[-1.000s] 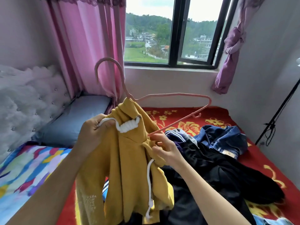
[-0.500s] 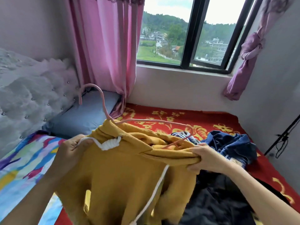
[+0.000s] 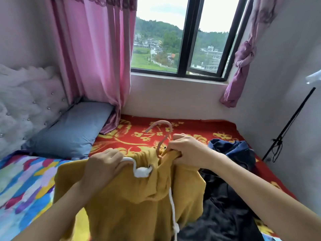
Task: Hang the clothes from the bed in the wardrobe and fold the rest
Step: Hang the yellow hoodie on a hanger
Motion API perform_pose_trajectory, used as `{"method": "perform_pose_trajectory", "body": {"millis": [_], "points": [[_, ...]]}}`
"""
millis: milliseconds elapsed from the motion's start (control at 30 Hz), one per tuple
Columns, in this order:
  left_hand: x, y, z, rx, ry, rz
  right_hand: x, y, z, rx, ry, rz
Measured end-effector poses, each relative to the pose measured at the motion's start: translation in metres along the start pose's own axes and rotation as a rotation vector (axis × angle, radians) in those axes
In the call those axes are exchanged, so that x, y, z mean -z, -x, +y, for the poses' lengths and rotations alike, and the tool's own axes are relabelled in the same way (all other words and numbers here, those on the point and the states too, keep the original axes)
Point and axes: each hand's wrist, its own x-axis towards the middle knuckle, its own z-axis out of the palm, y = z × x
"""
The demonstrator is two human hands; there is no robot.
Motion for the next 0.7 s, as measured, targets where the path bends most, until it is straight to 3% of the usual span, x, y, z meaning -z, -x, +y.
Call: {"method": "perform_pose_trajectory", "body": {"millis": [100, 167, 267, 400, 533, 600, 700], "points": [[0.000, -0.006, 0.005, 0.139, -0.018, 0.047, 0.010, -0.011, -0.005, -0.131, -0.123, -0.125], [0.010, -0.005, -0.004, 0.266, 0.117, 0.070, 0.029, -0.008, 0.006, -0.299, -0.335, -0.230], [0.019, -0.007, -0.008, 0.281, 0.192, 0.089, 0.040, -0.014, 0.009, -0.420, -0.619, -0.228], [0.022, -0.015, 0.000, 0.227, 0.171, 0.059, 0.024, -0.036, -0.006, -0.318, -0.113, -0.412], [0.036, -0.006, -0.017, 0.403, 0.361, 0.025, 0.029, -0.031, 0.004, -0.295, 0.128, -0.604], [0.051, 0.006, -0.038, 0.450, 0.383, 0.030, 0.040, -0.022, 0.017, -0.293, 0.210, -0.558], [0.059, 0.029, -0.050, 0.515, 0.466, 0.026, 0.047, -0.015, 0.032, -0.327, 0.133, -0.382]]}}
